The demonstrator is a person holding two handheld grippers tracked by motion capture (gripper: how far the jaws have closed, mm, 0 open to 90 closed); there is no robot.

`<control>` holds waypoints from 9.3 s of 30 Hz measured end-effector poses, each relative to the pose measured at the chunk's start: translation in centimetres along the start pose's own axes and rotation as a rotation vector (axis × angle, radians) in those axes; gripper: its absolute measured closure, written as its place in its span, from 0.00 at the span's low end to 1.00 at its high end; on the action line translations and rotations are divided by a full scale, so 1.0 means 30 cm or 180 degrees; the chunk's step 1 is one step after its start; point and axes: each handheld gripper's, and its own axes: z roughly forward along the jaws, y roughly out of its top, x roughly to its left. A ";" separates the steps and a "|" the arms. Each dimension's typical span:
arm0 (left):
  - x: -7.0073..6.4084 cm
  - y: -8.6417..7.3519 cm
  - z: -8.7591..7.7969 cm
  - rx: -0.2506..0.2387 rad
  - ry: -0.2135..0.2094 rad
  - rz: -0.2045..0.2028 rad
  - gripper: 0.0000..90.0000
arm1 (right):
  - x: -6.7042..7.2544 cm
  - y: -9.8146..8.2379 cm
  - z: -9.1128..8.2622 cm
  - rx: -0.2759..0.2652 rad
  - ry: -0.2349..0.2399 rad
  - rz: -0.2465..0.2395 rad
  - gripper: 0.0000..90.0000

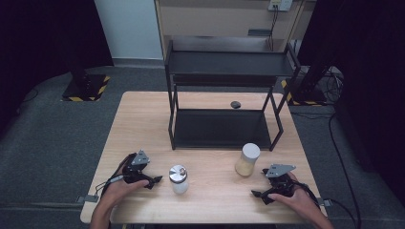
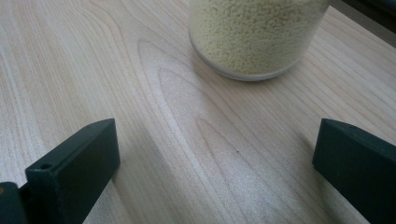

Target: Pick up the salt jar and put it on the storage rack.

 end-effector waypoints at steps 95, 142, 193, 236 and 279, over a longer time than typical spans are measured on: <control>-0.078 0.104 0.091 -0.0306 -0.1025 0.0829 0.33 | 0.000 0.000 0.000 -0.0001 -0.0001 0.0002 0.01; -0.107 0.371 0.064 -0.0350 -0.0971 0.0961 0.33 | 0.001 0.000 0.000 0.0000 -0.0003 0.0004 0.02; -0.026 0.977 -0.163 -0.0293 -0.0704 0.0929 0.33 | 0.005 0.000 0.000 -0.0001 -0.0020 0.0014 0.01; -0.062 1.282 -0.305 -0.0552 0.0105 0.0222 0.33 | 0.005 0.000 0.000 0.0000 -0.0020 0.0021 0.01; 0.031 1.374 -0.110 -0.0376 0.0290 -0.0206 0.33 | 0.004 0.000 0.000 -0.0002 -0.0017 0.0021 0.02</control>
